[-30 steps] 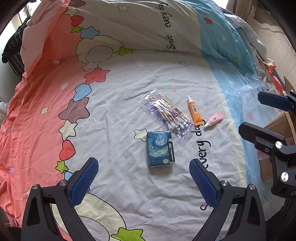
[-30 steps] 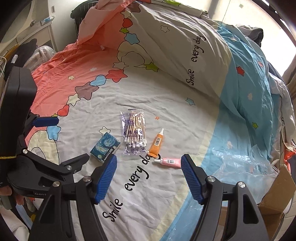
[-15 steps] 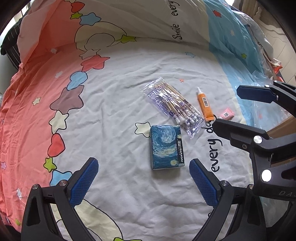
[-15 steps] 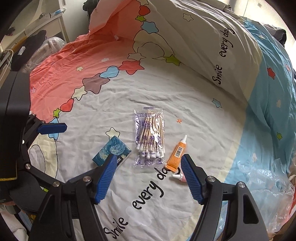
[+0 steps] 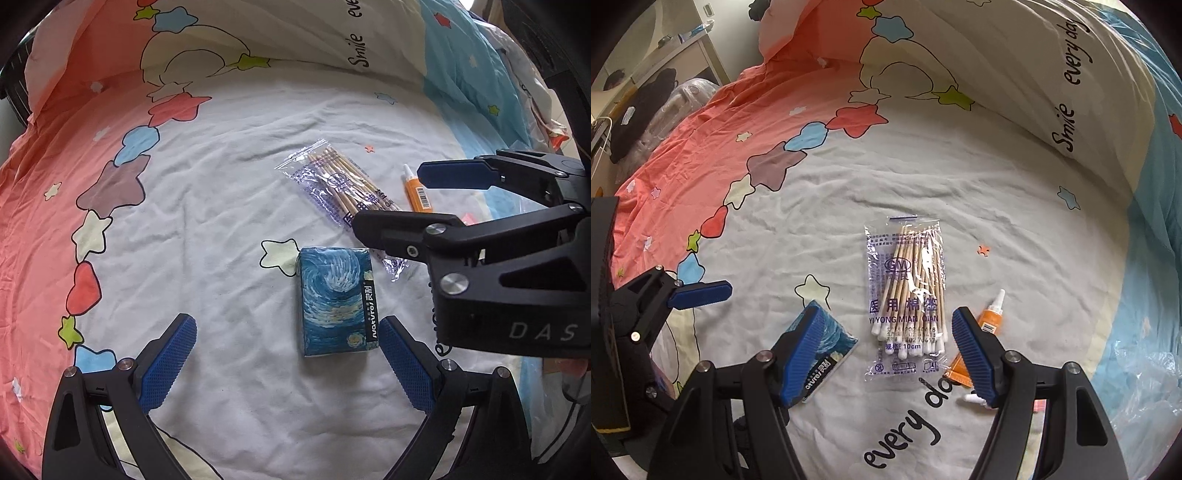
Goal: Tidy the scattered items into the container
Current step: 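Close left tool on the tissue pack while right tool grasps the cotton swab bag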
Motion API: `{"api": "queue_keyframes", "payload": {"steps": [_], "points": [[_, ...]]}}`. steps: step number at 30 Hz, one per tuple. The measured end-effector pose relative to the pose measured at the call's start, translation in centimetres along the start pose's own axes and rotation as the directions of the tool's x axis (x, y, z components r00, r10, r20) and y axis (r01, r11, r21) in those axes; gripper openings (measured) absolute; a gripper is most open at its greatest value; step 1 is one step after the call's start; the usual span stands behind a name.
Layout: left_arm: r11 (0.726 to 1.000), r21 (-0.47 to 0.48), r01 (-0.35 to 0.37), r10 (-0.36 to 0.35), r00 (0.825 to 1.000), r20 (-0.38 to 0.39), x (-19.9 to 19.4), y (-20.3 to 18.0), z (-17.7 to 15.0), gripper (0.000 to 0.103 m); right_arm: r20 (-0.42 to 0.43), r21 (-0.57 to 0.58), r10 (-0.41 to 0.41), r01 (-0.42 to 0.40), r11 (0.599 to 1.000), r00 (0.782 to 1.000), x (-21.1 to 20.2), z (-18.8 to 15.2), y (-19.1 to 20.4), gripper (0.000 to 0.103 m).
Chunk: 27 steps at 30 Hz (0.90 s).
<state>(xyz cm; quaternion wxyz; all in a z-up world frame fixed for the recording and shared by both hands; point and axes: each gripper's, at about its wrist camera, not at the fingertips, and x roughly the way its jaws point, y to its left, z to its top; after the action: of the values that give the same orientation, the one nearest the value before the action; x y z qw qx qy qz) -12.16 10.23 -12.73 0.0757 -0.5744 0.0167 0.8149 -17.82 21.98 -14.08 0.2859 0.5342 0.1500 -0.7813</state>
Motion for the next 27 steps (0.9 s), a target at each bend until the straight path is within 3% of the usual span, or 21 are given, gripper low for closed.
{"api": "queue_keyframes", "payload": {"steps": [27], "points": [[0.995,-0.055,0.086,-0.087,0.996,-0.013,2.9,0.6,0.2,0.101,-0.059,0.006,0.001,-0.001,1.000,0.998,4.2,1.2,-1.6,0.068]]}}
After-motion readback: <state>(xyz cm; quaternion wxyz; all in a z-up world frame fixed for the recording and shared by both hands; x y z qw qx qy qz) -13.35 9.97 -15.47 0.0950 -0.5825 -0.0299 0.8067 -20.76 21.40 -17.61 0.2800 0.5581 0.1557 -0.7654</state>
